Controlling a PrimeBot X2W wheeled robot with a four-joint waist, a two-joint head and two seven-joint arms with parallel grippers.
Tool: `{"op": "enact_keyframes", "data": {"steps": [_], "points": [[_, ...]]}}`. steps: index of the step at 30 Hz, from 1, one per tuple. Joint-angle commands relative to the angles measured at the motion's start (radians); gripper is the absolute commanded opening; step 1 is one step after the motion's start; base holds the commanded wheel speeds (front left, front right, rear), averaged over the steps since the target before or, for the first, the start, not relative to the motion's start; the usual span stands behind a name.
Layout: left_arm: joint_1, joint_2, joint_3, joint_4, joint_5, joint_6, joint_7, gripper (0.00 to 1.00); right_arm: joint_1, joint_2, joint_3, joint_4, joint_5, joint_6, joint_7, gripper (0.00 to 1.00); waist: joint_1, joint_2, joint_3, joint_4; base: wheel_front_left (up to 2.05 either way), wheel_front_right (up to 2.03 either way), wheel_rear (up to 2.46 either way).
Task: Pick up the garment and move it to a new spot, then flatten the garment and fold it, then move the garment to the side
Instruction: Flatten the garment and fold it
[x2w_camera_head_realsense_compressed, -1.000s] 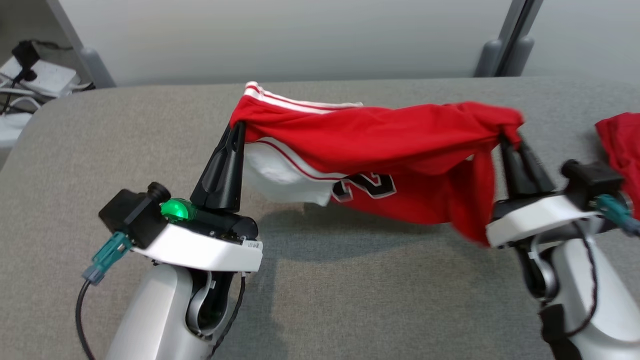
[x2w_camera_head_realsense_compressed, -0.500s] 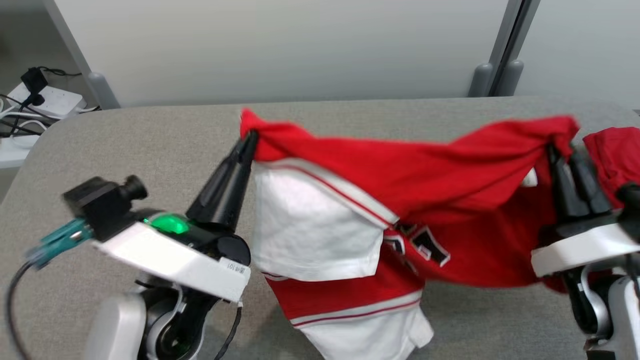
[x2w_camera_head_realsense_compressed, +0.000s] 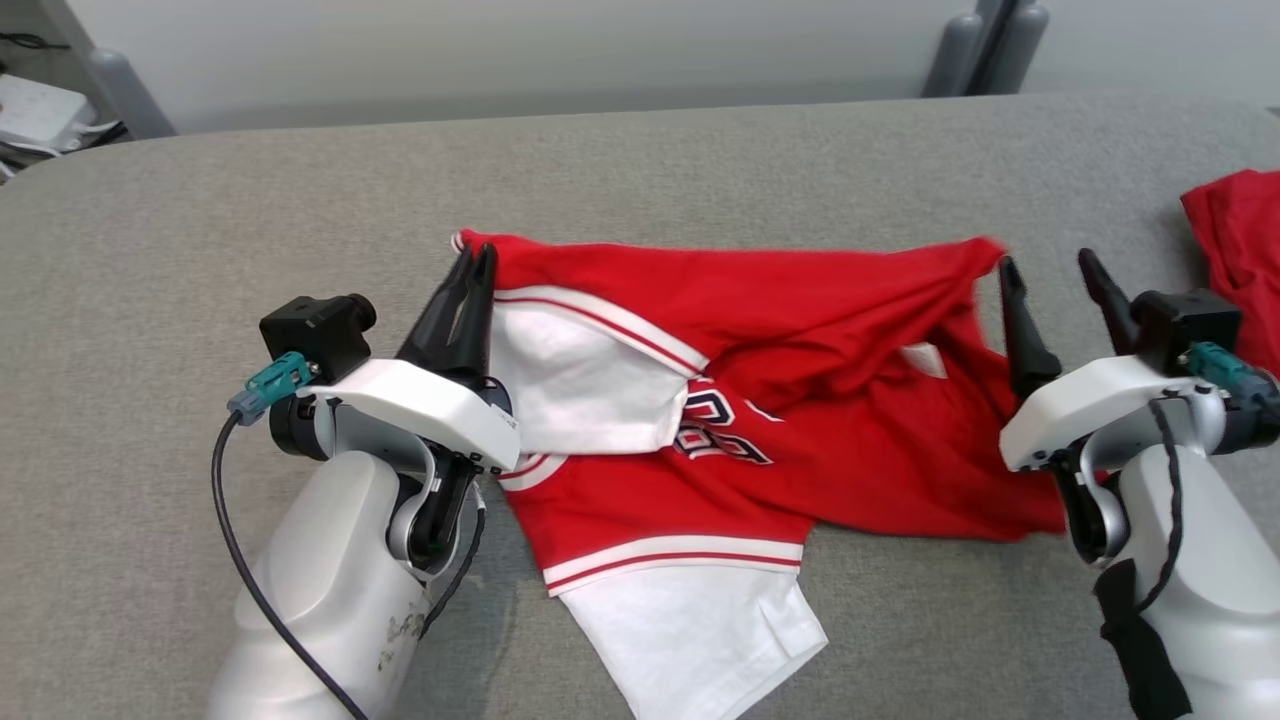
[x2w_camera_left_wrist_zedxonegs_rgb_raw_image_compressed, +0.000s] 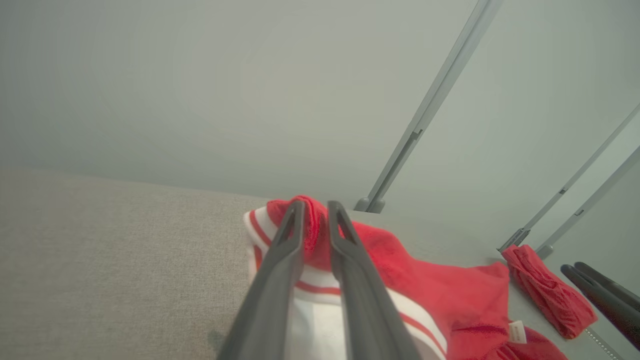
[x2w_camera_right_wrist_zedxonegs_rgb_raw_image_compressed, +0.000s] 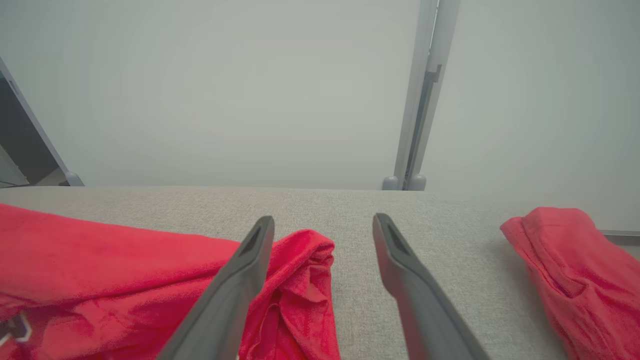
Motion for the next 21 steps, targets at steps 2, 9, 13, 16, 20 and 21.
{"op": "enact_keyframes", "data": {"steps": [2,9,13,16,20,21], "points": [[-0.059,0.014,0.02,0.021,0.01,-0.012,-0.028,1.0,-0.014,0.02,0.019,0.001,-0.017,0.0,-0.019,1.0,0.0,0.0,0.019,-0.023,0.0,0.0,0.0],[-0.056,0.008,0.024,0.045,0.02,-0.031,-0.047,1.0,0.122,0.042,0.007,-0.062,-0.024,0.0,-0.022,1.0,0.0,0.0,0.009,-0.029,0.0,0.0,0.0],[0.018,0.007,0.031,0.024,0.034,-0.033,-0.048,1.0,0.223,0.05,0.01,-0.063,-0.007,0.0,-0.022,1.0,0.0,0.0,-0.005,-0.032,0.0,0.0,0.0],[0.064,0.007,0.038,0.016,0.035,-0.033,-0.048,1.0,0.264,0.055,0.0,-0.041,0.007,0.0,-0.022,1.0,0.0,0.0,-0.013,-0.033,0.0,0.0,0.0],[0.108,0.006,0.03,-0.007,0.023,-0.033,-0.048,1.0,0.262,0.059,-0.016,0.015,0.015,0.0,-0.022,1.0,0.0,0.0,-0.016,-0.033,0.0,0.0,0.0],[0.117,0.006,0.022,-0.015,0.019,-0.033,-0.048,1.0,0.255,0.06,-0.021,0.036,0.018,0.0,-0.022,1.0,0.0,0.0,-0.015,-0.032,0.0,0.0,0.0]]}}
